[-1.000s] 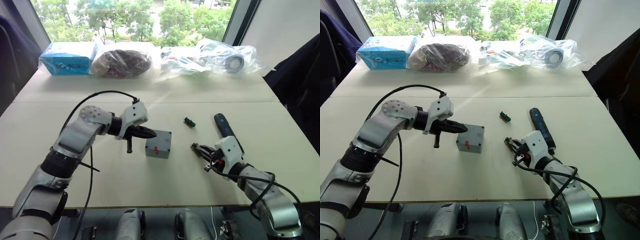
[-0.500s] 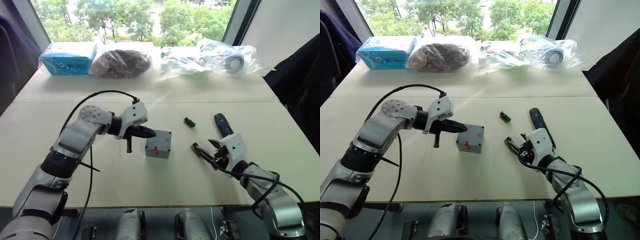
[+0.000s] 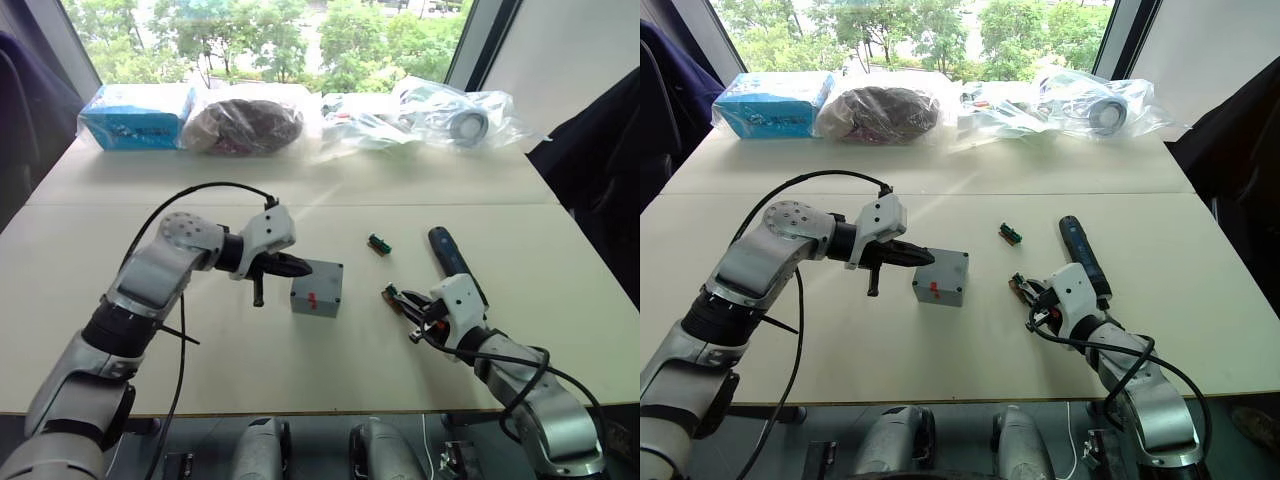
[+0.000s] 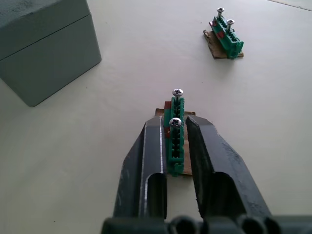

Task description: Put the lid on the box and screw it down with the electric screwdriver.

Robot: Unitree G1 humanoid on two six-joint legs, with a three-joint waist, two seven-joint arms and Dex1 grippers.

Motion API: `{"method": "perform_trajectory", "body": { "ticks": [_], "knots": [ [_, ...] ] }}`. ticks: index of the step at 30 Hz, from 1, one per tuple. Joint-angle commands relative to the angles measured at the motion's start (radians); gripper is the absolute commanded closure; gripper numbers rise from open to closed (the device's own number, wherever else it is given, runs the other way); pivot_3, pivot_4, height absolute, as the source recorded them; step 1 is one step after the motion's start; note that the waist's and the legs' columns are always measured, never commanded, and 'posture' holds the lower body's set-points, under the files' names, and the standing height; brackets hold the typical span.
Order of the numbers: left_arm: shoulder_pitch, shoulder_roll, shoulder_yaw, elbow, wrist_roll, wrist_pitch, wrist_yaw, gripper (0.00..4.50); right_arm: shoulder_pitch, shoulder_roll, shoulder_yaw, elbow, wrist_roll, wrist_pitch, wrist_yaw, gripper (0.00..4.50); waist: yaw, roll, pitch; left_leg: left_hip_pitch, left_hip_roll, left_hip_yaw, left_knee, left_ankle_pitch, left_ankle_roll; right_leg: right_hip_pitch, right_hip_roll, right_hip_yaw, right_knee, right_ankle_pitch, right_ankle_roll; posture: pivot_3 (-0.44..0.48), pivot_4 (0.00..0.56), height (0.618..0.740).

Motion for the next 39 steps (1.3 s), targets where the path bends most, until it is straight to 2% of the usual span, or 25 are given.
{"method": "perform_trajectory", "body": {
  "ticks": [1,8,9,10,17,29,33,39],
  "knots": [
    [0.001,0.006,0.019,-0.022,-0.001,-0.008,0.006,4.50,-0.015,-0.004,-0.005,-0.007,0.000,-0.023,-0.004,3.65,0.000,0.000,0.000,0.000,0.000,0.000,0.000,0.000,0.000,0.000,0.000,0.000,0.000,0.000,0.000,0.000,0.150,0.740],
    [0.000,0.007,0.019,-0.022,0.000,-0.010,0.009,4.50,-0.018,-0.003,-0.005,0.001,-0.006,-0.033,-0.007,3.65,0.000,0.000,0.000,0.000,0.000,0.000,0.000,0.000,0.000,0.000,0.000,0.000,0.000,0.000,0.000,0.000,0.150,0.740],
    [0.000,0.007,0.019,-0.022,0.000,-0.010,0.008,4.50,-0.017,-0.002,-0.006,0.001,-0.006,-0.034,-0.009,4.19,0.000,0.000,0.000,0.000,0.000,0.000,0.000,0.000,0.000,0.000,0.000,0.000,0.000,0.000,0.000,0.000,0.150,0.740],
    [0.000,0.007,0.018,-0.020,0.000,-0.011,0.008,4.50,-0.018,-0.001,-0.006,0.002,-0.006,-0.035,-0.011,4.46,0.000,0.000,0.000,0.000,0.000,0.000,0.000,0.000,0.000,0.000,0.000,0.000,0.000,0.000,0.000,0.000,0.150,0.740],
    [-0.007,0.009,0.028,-0.007,-0.005,-0.011,0.005,4.50,-0.016,-0.005,-0.011,-0.010,-0.001,-0.032,-0.014,4.46,0.000,0.000,0.000,0.000,0.000,0.000,0.000,0.000,0.000,0.000,0.000,0.000,0.000,0.000,0.000,0.000,0.150,0.740],
    [-0.023,0.019,0.148,0.039,-0.099,0.060,0.000,4.50,-0.070,-0.009,-0.079,-0.137,0.092,0.028,-0.008,4.46,0.000,0.000,0.000,0.000,0.000,0.000,0.000,0.000,0.000,0.000,0.000,0.000,0.000,0.000,0.000,0.000,0.150,0.740],
    [-0.013,0.042,0.183,0.046,-0.128,0.086,-0.008,4.50,-0.168,0.003,-0.038,-0.146,0.119,0.036,0.002,4.46,-0.002,0.000,0.000,0.000,0.000,0.000,0.000,0.000,0.000,0.000,0.000,0.000,0.000,0.000,0.000,0.000,0.150,0.740],
    [0.068,0.127,0.175,-0.016,-0.146,0.104,-0.053,4.50,-0.266,0.041,0.086,-0.052,0.111,0.027,0.027,4.46,-0.007,0.000,0.001,0.000,0.000,0.000,-0.004,0.000,0.000,-0.002,0.000,0.000,0.000,0.000,0.000,0.000,0.150,0.740]
  ]
}}
